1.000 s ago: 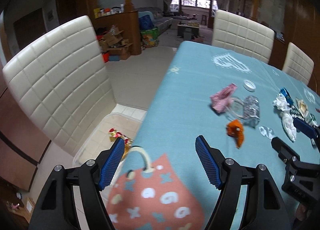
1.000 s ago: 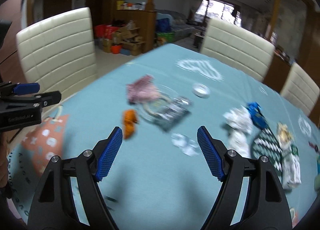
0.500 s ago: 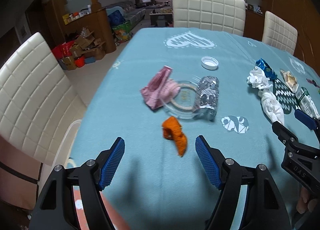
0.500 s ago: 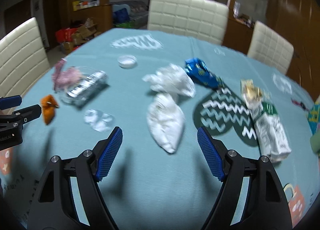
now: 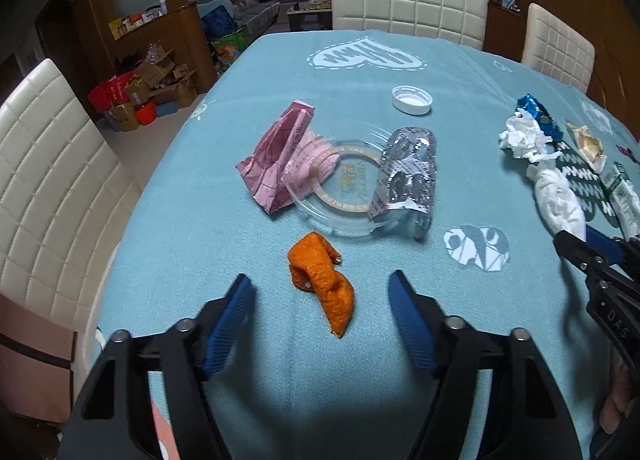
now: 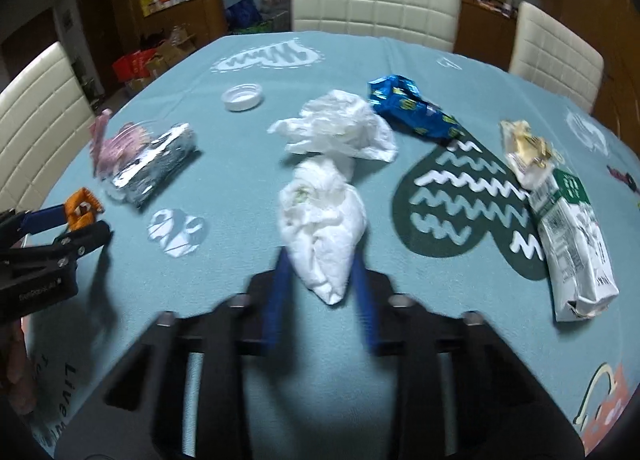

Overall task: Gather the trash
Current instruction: 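Grasp the white tissue with the right tool while the left tool grasps the orange wrapper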

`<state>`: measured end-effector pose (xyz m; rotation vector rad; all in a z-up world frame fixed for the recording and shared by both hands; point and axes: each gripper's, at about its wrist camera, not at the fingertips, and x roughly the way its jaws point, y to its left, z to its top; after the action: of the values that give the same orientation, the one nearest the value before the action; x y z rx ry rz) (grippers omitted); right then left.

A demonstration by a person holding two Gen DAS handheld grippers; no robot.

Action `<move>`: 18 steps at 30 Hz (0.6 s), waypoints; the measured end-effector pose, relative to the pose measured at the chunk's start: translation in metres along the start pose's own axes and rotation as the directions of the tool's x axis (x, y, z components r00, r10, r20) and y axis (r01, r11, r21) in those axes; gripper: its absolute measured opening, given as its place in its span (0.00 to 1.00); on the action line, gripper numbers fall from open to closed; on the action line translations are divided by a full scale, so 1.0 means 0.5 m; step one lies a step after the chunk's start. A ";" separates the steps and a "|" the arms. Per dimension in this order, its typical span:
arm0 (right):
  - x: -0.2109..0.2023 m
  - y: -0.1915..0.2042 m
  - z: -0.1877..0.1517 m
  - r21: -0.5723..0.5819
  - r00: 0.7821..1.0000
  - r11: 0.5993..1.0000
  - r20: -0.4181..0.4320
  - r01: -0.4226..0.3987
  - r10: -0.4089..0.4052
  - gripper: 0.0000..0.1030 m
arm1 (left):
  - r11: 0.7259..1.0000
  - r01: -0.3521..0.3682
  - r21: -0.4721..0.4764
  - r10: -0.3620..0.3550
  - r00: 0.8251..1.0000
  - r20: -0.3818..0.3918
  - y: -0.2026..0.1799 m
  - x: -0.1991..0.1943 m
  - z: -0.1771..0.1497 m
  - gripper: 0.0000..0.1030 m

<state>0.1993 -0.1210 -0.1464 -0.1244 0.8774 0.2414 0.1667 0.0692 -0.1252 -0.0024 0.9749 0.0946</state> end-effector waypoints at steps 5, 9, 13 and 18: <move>-0.014 0.018 -0.008 -0.019 1.000 1.000 0.019 -0.008 0.008 0.14 | 1.000 0.011 0.018 -0.011 1.000 -0.005 0.003 -0.015 -0.009 0.15; -0.025 0.054 -0.017 -0.064 0.999 0.998 0.022 -0.026 0.027 0.14 | 1.000 0.015 0.002 -0.015 1.000 0.005 0.023 -0.032 -0.025 0.14; -0.044 0.105 -0.027 -0.100 0.998 0.993 0.018 -0.063 0.065 0.14 | 1.000 0.012 -0.011 -0.012 1.000 0.026 0.046 -0.054 -0.035 0.14; -0.067 0.160 -0.031 -0.157 0.996 0.984 0.027 -0.084 0.090 0.14 | 0.999 0.011 -0.035 -0.009 0.998 0.059 0.077 -0.083 -0.048 0.14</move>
<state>0.1462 -0.0524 -0.1311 -0.2273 0.8310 0.3933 0.1204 0.1032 -0.1027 -0.0370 0.9147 0.1026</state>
